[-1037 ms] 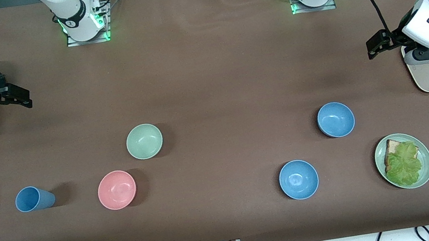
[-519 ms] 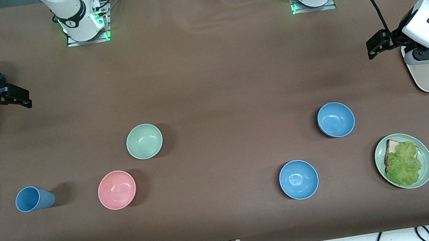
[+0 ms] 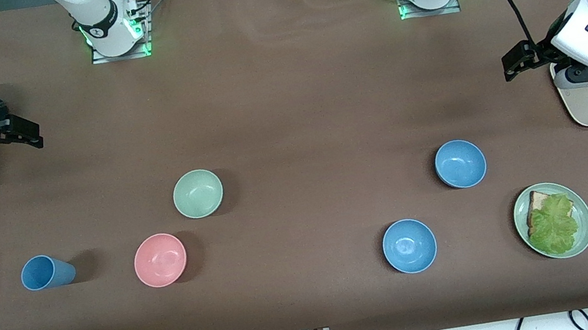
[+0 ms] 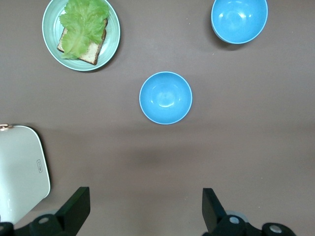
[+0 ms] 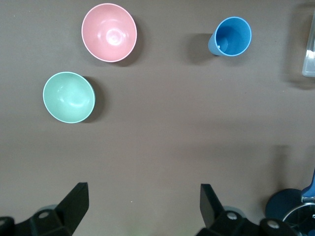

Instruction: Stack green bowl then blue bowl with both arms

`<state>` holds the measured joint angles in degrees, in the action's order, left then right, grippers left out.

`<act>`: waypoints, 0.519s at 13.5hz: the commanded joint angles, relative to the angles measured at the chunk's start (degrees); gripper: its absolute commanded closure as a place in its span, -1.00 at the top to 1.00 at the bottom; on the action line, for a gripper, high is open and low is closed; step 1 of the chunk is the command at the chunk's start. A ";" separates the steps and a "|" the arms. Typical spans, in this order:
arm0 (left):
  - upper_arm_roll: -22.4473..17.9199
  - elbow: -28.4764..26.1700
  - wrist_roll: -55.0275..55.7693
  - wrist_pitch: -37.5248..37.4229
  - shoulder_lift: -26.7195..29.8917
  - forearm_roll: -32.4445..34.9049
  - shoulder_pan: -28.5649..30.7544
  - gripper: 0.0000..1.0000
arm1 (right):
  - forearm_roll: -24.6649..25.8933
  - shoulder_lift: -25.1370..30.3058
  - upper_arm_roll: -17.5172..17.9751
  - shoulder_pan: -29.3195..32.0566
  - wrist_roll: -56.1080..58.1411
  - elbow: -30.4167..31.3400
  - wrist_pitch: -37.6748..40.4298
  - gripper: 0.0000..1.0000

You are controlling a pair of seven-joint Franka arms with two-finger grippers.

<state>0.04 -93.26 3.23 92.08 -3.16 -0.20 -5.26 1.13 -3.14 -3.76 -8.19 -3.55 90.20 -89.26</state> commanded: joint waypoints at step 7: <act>-0.04 1.85 0.19 -0.85 -0.88 -0.50 0.07 1.00 | 0.36 -0.46 0.51 0.72 -0.41 -1.43 0.14 1.00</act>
<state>0.04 -93.26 3.23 92.08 -3.16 -0.20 -5.26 1.13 -3.14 -3.76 -8.15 -3.55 90.20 -89.34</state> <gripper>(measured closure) 0.000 0.000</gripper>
